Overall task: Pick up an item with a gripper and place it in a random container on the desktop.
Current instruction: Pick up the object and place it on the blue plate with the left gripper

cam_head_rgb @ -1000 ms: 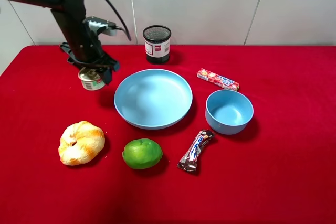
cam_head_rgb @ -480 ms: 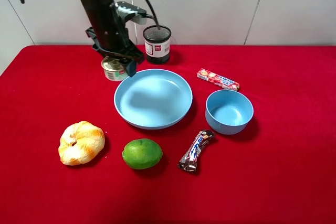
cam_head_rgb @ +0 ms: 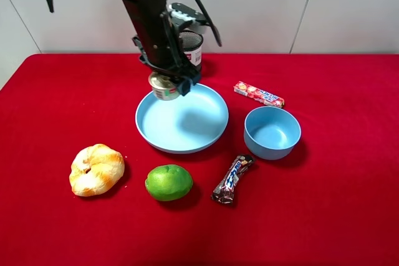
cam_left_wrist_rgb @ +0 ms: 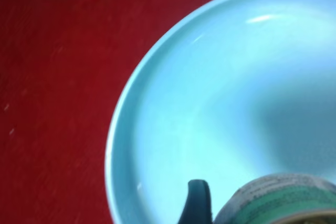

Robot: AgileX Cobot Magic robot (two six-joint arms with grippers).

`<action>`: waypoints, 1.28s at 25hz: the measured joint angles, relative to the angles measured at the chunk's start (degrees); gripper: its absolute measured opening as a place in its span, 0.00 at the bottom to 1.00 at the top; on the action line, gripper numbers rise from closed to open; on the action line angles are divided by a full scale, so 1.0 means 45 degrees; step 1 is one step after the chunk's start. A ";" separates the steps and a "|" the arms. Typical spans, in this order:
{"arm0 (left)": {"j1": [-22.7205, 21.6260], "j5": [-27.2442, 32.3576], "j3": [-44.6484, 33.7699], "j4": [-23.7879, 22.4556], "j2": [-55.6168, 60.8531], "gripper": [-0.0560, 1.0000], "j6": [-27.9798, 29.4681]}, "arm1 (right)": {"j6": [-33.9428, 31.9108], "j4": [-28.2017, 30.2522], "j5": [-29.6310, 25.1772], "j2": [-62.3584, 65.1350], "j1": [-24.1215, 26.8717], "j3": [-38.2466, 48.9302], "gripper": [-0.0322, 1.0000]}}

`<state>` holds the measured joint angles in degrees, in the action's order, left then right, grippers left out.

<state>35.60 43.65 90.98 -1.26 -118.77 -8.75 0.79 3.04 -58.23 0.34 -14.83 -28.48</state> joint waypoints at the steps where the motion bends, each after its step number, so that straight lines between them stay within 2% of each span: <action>1: 0.0091 -0.0081 0.0000 0.0032 -0.0115 0.65 0.0000 | 0.0000 0.0000 0.0000 0.0000 0.0000 0.0000 0.70; 11: 0.0481 -0.1061 0.0000 0.0122 -0.1027 0.65 -0.0011 | 0.0000 0.0000 0.0000 0.0000 0.0000 0.0000 0.70; 32: 0.0507 -0.1572 0.0018 0.0179 -0.2234 0.65 -0.0269 | 0.0000 0.0000 0.0000 0.0000 0.0000 0.0000 0.70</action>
<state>37.88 36.57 91.06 -0.45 -128.82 -9.96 0.79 3.04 -58.23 0.34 -14.83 -28.48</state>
